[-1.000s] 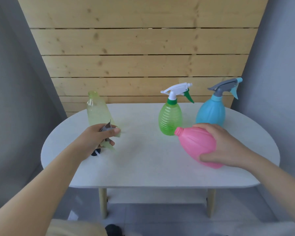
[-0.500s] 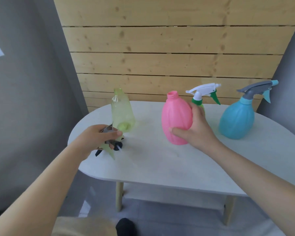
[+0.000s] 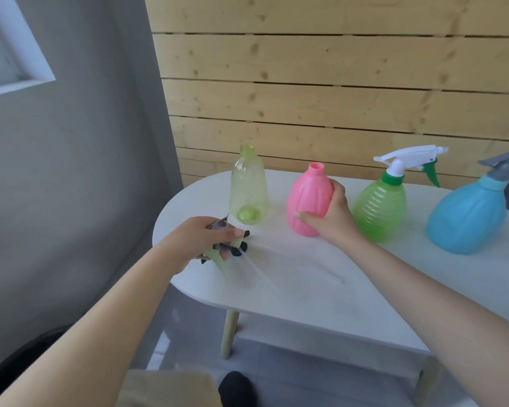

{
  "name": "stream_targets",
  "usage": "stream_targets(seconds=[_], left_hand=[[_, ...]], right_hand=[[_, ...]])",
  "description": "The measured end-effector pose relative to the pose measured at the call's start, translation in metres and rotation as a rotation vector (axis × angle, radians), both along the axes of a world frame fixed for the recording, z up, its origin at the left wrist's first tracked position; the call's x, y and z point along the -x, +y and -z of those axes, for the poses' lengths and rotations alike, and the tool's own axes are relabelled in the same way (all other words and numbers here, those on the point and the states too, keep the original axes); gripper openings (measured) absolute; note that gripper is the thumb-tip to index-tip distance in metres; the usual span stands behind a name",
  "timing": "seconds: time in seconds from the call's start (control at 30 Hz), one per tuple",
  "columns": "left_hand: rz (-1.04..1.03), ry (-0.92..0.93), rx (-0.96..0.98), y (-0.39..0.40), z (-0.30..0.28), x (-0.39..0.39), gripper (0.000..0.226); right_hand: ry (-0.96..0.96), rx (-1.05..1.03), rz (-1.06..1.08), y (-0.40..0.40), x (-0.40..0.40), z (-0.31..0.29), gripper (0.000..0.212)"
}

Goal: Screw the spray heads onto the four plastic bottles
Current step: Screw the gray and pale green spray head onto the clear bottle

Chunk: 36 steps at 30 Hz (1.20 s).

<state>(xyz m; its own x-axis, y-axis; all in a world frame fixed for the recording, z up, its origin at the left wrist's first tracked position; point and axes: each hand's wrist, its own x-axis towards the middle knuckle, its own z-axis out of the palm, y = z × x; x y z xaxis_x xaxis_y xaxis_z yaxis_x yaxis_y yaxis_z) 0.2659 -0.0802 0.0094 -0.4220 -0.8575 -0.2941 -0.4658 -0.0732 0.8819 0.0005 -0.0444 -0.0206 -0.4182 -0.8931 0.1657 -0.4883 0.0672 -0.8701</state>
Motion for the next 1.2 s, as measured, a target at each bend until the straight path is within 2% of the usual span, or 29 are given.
stream_targets(seconds=[0.1,0.17,0.23,0.3,0.37,0.4,0.53,0.63,0.7,0.87,1.03,1.2], left_hand=[[-0.023,0.013,-0.002,-0.002,-0.002,0.001,0.029],[-0.04,0.026,0.0,-0.002,-0.005,0.001,0.03],[-0.05,0.023,0.022,-0.002,-0.008,-0.001,0.031],[-0.055,0.005,0.052,-0.002,-0.009,-0.003,0.03],[-0.065,0.003,0.057,-0.002,-0.009,-0.006,0.029],[-0.066,0.002,0.054,-0.003,-0.008,-0.007,0.029],[-0.082,-0.018,0.056,-0.006,-0.007,-0.01,0.029],[-0.074,-0.029,0.057,-0.007,-0.006,-0.012,0.031],[-0.065,-0.02,0.057,-0.008,-0.006,-0.014,0.031],[-0.042,0.004,0.057,-0.008,-0.007,-0.015,0.028],[0.01,0.032,0.027,0.0,-0.011,-0.012,0.027],[0.052,0.01,0.069,0.009,-0.015,0.001,0.026]], right_hand=[[0.082,0.025,0.039,0.006,-0.01,-0.004,0.109],[0.182,0.164,0.079,0.014,-0.023,-0.013,0.106],[0.294,0.352,0.066,0.021,-0.036,-0.026,0.09],[0.382,0.451,0.006,0.022,-0.047,-0.037,0.068],[0.383,0.411,-0.087,0.014,-0.059,-0.042,0.058],[0.341,0.332,-0.134,0.008,-0.064,-0.041,0.062],[0.189,-0.044,-0.198,-0.029,-0.077,-0.033,0.103],[0.047,-0.09,-0.193,-0.054,-0.087,-0.03,0.111],[0.003,-0.085,-0.176,-0.066,-0.093,-0.028,0.103],[0.035,-0.048,-0.14,-0.06,-0.097,-0.035,0.083],[0.063,0.154,-0.168,0.002,-0.078,-0.066,0.065],[0.084,0.081,-0.17,0.07,-0.029,-0.085,0.062]])
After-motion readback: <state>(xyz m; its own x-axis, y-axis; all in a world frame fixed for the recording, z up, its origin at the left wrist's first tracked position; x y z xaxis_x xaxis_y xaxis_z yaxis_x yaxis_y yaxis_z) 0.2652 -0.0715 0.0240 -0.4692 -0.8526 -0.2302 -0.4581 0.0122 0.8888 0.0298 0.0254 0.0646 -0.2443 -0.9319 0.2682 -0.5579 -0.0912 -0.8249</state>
